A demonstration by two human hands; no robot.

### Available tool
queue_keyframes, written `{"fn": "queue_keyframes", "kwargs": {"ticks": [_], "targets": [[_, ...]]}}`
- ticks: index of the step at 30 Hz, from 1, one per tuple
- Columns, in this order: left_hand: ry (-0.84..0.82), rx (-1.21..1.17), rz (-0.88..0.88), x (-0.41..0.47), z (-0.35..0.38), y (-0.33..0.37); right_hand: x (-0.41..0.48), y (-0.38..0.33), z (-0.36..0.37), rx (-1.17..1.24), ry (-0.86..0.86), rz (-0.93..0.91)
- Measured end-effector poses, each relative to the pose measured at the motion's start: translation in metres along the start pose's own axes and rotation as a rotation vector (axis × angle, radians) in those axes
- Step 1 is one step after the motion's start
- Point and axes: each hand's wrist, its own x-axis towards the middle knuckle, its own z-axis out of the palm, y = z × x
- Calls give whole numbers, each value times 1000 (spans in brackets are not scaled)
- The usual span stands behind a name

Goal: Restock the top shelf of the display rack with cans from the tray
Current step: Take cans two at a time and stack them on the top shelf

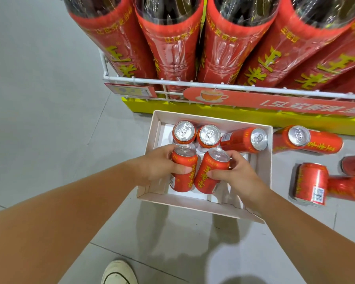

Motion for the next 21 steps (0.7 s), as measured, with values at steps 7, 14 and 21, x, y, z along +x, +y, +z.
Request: {"fn": "queue_keyframes", "kwargs": {"ticks": [7,14,21], "targets": [[14,-222,-7,-55,-11,33,-40,-61,-14,140,-50,-40],[25,-306,103,-140,-5,113,-111,-153,-27,140,-112,-110],[75,-377,212,-257,8,217,-210,-272,-46,140,-114,-244]]}}
